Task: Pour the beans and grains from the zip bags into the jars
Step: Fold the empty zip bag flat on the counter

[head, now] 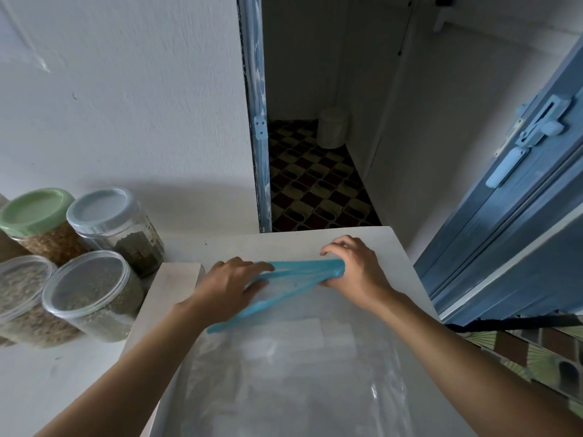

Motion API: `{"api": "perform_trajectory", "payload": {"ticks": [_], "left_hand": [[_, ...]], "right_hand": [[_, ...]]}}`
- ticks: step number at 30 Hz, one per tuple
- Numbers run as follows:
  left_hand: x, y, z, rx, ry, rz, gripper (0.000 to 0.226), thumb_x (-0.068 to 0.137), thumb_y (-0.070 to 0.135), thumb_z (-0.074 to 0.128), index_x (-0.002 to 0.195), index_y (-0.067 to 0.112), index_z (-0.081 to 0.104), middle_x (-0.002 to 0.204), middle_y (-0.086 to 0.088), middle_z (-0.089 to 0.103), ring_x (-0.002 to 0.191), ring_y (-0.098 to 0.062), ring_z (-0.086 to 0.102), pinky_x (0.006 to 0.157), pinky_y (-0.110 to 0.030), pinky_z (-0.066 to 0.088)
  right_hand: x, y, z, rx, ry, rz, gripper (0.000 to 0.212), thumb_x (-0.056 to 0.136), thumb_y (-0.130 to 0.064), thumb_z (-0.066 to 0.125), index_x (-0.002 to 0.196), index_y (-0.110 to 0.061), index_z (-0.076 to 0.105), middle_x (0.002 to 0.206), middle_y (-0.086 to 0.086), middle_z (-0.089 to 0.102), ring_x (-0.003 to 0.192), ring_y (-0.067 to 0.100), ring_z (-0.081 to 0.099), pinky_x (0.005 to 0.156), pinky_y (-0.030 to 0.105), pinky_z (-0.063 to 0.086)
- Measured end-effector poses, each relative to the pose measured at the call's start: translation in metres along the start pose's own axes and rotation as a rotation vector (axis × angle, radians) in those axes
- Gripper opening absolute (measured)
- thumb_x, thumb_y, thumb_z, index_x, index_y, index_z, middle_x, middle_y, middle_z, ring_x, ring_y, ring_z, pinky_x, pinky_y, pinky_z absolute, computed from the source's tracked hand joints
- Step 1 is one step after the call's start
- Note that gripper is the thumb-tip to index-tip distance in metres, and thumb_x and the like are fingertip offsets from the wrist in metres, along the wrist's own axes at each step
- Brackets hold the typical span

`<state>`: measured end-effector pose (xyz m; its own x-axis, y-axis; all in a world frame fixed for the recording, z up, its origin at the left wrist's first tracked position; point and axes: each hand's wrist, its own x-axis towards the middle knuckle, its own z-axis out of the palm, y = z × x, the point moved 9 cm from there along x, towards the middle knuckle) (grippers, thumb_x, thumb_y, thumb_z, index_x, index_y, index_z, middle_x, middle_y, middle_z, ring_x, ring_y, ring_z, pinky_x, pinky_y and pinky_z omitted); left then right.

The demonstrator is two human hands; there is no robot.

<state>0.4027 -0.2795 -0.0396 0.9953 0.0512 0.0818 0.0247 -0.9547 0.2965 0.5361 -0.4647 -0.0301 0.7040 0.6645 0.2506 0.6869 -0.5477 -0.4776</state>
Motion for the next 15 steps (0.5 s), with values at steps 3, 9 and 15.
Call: {"api": "perform_trajectory", "payload": {"ticks": [3, 9, 15], "left_hand": [[0.003, -0.005, -0.012, -0.037, 0.083, -0.068, 0.037, 0.099, 0.042, 0.052, 0.130, 0.026, 0.063, 0.110, -0.002, 0.073, 0.091, -0.029, 0.070, 0.080, -0.038, 0.056], [-0.023, 0.013, -0.040, -0.069, 0.281, -0.139, 0.039, 0.098, 0.044, 0.058, 0.132, 0.024, 0.059, 0.124, -0.005, 0.058, 0.095, -0.022, 0.063, 0.088, -0.042, 0.057], [-0.118, 0.054, -0.032, -0.098, 0.260, -0.118, 0.029, 0.086, 0.025, 0.079, 0.107, 0.025, 0.059, 0.113, 0.003, 0.057, 0.088, -0.016, 0.062, 0.079, -0.038, 0.062]], "right_hand": [[-0.012, -0.003, -0.007, 0.036, 0.129, 0.000, 0.034, 0.075, -0.036, 0.089, 0.100, -0.019, 0.073, 0.104, -0.006, 0.063, 0.100, 0.017, 0.059, 0.086, 0.043, 0.050], [-0.037, 0.003, -0.003, 0.071, 0.116, 0.188, 0.061, 0.099, -0.039, 0.062, 0.150, -0.015, 0.039, 0.139, 0.009, 0.051, 0.123, 0.027, 0.051, 0.102, 0.042, 0.048], [-0.077, -0.004, -0.022, 0.107, 0.257, 0.270, 0.055, 0.098, -0.045, 0.060, 0.141, -0.014, 0.043, 0.131, 0.012, 0.052, 0.117, 0.032, 0.052, 0.090, 0.044, 0.050]]}}
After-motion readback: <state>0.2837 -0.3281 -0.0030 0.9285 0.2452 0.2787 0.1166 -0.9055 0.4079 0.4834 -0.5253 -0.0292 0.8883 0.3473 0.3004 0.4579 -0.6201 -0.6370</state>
